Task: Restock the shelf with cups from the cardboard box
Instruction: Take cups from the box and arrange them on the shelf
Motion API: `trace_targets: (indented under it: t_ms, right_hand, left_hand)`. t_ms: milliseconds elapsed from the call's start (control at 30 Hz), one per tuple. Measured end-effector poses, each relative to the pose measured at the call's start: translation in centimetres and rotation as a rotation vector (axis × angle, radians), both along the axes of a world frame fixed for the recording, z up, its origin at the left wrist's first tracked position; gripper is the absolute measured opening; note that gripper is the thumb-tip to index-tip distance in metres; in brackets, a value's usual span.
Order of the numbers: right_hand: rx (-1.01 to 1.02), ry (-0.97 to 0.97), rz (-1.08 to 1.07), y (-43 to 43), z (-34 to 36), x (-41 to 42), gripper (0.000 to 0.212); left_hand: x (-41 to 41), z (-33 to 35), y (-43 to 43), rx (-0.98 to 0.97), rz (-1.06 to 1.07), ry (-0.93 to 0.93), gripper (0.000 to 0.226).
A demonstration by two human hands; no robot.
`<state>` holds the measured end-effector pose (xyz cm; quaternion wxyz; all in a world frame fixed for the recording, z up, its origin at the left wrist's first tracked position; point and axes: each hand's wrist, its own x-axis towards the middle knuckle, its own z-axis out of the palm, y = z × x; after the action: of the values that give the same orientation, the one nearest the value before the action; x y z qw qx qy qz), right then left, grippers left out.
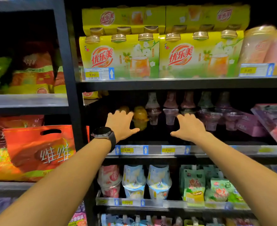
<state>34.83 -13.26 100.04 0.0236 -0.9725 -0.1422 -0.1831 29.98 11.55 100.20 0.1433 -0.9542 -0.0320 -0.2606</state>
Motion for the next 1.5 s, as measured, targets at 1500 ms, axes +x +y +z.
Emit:
trace_targets:
  t_ms: [1500]
  right_hand:
    - [-0.308, 0.728, 0.369, -3.7, -96.4, -21.5, 0.062]
  left_hand:
    - [-30.6, -97.2, -5.3, -0.559, 0.349, 0.919, 0.095]
